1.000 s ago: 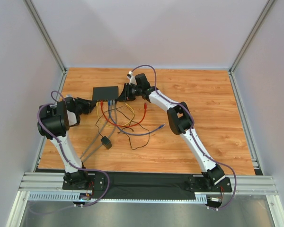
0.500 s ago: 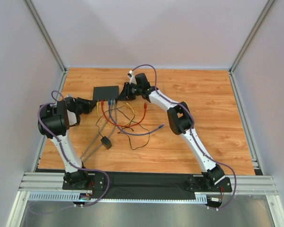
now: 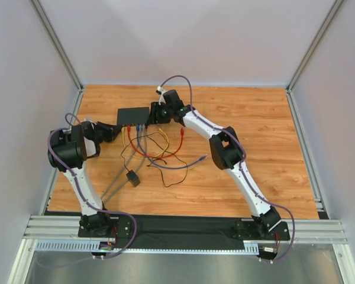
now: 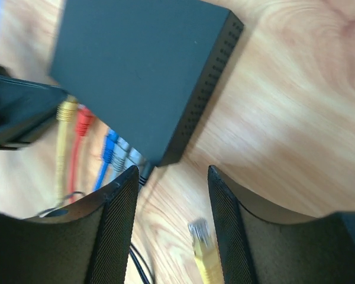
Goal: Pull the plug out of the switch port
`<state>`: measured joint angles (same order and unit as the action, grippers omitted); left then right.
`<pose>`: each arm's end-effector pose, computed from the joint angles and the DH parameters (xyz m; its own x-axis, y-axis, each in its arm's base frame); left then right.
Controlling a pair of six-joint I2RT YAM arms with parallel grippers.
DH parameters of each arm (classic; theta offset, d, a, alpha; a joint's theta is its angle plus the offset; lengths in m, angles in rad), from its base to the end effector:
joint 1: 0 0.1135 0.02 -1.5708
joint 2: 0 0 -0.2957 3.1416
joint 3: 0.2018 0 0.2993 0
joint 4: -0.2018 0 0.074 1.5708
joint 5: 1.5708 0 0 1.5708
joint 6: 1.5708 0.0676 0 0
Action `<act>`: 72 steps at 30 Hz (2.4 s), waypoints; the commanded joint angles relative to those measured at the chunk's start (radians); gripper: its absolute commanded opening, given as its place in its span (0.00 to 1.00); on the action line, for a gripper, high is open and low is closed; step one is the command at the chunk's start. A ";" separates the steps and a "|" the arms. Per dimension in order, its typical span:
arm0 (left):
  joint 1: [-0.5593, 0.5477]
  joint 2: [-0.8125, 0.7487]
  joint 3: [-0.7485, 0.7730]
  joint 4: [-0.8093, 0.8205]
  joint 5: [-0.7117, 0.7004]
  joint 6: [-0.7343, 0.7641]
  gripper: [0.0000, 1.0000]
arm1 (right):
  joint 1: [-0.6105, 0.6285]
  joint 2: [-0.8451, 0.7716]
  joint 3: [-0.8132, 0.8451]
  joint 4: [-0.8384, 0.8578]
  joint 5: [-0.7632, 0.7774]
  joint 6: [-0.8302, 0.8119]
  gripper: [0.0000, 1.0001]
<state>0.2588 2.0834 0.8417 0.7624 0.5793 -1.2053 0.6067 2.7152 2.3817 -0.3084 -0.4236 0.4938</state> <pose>0.4275 0.0749 0.0529 -0.3979 -0.9138 -0.0814 -0.3251 0.2233 -0.9189 0.5548 0.4188 0.1153 -0.8077 -0.0346 -0.5886 -0.4627 0.6560 0.5963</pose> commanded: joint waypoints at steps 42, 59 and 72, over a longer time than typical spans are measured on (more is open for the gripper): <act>0.020 -0.025 -0.168 0.068 0.033 -0.019 0.00 | 0.177 -0.040 0.025 0.060 0.293 -0.055 0.37; 0.020 -0.039 -0.208 0.087 0.044 -0.019 0.00 | 0.146 0.129 0.129 0.198 0.290 0.339 0.38; 0.025 -0.120 -0.299 0.206 0.068 -0.051 0.00 | 0.133 0.061 0.050 0.276 0.195 0.270 0.40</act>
<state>0.2817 2.0171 0.5915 0.9554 0.6464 -1.2648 0.7441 2.8212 2.4611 -0.0105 -0.2070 0.8215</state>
